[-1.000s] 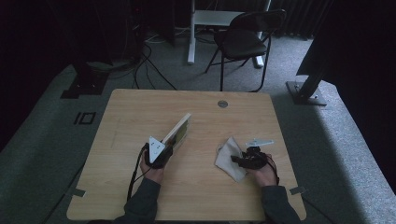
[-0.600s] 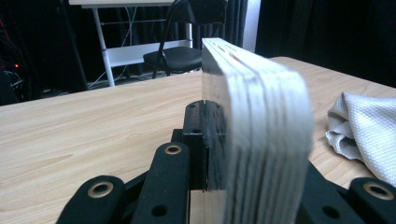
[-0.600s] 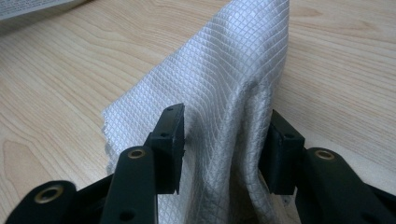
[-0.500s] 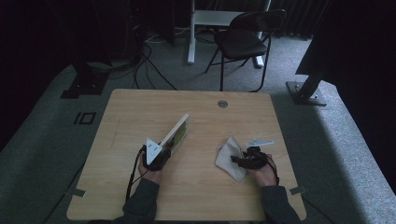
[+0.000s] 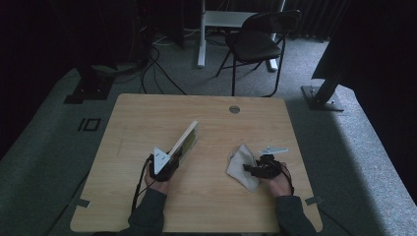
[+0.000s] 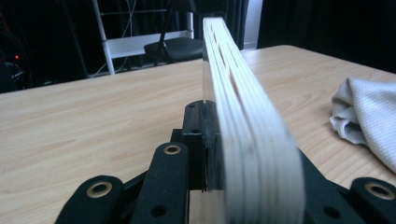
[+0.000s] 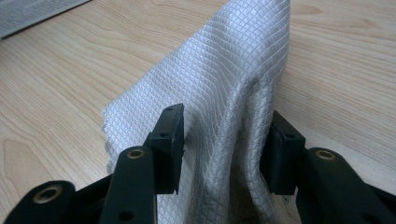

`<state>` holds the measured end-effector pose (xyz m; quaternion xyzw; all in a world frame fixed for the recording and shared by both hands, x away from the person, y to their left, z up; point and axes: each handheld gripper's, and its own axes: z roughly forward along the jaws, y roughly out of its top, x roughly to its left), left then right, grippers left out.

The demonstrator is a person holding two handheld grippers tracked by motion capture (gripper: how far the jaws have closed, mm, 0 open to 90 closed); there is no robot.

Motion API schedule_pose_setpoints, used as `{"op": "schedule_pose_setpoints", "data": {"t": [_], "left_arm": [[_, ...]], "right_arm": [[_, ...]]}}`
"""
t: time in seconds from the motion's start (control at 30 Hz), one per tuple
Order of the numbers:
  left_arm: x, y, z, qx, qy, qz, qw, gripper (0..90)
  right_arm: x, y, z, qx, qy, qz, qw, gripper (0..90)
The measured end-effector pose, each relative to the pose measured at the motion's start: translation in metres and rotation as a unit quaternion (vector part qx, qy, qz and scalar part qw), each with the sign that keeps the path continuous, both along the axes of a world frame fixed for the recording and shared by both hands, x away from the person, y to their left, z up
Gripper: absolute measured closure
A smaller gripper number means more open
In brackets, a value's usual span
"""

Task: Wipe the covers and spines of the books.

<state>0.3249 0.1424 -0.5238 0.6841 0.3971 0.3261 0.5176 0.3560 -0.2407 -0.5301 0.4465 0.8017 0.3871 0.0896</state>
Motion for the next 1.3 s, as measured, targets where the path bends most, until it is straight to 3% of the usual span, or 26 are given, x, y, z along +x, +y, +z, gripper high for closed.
{"op": "schedule_pose_setpoints", "data": {"t": [0.43,0.77,1.0,1.3], "left_arm": [[0.000,0.002,0.000,0.003,-0.001,-0.001,1.0000,71.1],[-0.004,0.003,0.001,0.006,-0.001,-0.016,0.9999,56.9],[-0.007,0.004,0.005,0.006,-0.006,-0.007,0.9999,38.5],[-0.014,0.007,0.013,-0.008,-0.006,-0.017,0.9998,33.9]], "right_arm": [[0.000,0.001,0.000,0.000,0.002,0.004,1.0000,55.5],[-0.001,0.000,0.000,0.002,0.001,0.002,1.0000,54.8],[-0.001,0.000,0.001,0.003,-0.001,0.001,1.0000,53.6],[-0.002,-0.001,0.003,0.004,-0.005,-0.001,1.0000,52.4]]}}
